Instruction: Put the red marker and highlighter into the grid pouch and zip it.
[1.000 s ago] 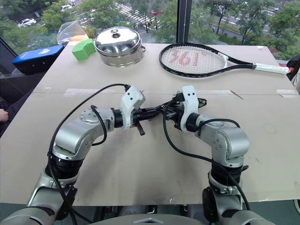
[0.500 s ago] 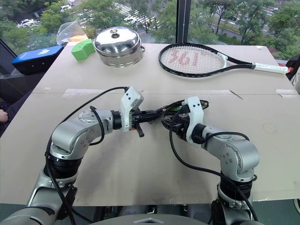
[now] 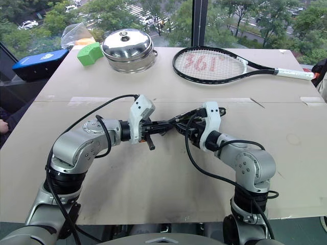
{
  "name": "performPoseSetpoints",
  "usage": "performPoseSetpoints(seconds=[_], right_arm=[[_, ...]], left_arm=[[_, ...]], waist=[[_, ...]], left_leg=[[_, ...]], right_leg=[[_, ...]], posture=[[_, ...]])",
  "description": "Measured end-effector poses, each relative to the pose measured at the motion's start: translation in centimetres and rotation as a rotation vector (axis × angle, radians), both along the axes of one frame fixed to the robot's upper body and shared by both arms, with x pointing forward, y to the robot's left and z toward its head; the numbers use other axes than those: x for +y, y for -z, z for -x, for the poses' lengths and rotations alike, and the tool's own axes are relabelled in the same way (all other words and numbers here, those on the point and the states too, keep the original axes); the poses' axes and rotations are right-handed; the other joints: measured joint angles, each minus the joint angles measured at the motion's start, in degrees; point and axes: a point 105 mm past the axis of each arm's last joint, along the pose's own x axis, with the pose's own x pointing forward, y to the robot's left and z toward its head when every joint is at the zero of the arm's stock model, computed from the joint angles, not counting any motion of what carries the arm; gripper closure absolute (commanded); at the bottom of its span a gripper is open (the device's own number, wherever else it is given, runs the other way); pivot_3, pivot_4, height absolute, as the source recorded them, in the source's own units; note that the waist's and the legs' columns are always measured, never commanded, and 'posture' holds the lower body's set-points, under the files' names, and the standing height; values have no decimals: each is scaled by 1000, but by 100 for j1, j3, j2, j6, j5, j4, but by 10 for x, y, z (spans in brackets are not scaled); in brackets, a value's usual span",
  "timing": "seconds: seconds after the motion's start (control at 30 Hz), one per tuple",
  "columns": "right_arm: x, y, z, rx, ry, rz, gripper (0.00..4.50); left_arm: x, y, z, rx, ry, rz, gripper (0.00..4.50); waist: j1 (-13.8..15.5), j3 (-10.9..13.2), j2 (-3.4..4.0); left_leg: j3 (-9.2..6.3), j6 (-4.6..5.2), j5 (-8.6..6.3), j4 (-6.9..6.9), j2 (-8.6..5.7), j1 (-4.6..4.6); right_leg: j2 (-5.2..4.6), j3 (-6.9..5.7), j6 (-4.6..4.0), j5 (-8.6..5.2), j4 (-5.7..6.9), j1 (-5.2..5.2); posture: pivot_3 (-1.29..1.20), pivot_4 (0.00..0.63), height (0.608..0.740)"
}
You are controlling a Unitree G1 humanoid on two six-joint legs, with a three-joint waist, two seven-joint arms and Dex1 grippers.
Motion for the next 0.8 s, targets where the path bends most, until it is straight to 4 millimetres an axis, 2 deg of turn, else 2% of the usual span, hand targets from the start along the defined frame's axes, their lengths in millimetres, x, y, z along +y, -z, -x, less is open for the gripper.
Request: performPoseSetpoints(seconds=[0.13, 0.17, 0.47, 0.6, 0.8], right_arm=[[4, -2, -1, -4, 0, -11, 4270], [4, -2, -1, -5, -1, -12, 4395], [6, -4, -2, -8, 10, -25, 4395], [-6, -9, -3, -47, 66, 14, 4395], [-56, -12, -13, -80, 266, 110, 4395]], left_arm=[[1, 0, -1, -4, -12, -3, 4500], [1, 0, -1, -5, -14, -3, 4500], [0, -1, -2, -16, -22, -1, 4500], [-2, -2, -2, -20, -23, 7, 4500], [-2, -1, -2, -19, -21, 6, 4500]], waist=[[-5, 0, 0], [-5, 0, 0], [-2, 0, 0], [6, 0, 1], [8, 0, 0]], left_leg=[[0, 0, 0, -1, 0, 0], [0, 0, 0, -2, 0, 0], [1, 0, 0, -3, 0, -2], [1, 0, 0, -2, 0, -4], [2, 0, 0, -3, -1, -5]], right_leg=[[0, 2, 0, 0, 0, -1], [0, 3, 0, 0, 0, -1], [-1, 2, 0, 0, -1, -3], [-2, 2, 0, 0, -2, -3], [-2, 1, 1, -1, -3, -4]], posture=[[0, 150, 740], [0, 150, 740], [0, 150, 740], [0, 150, 740], [0, 150, 740]])
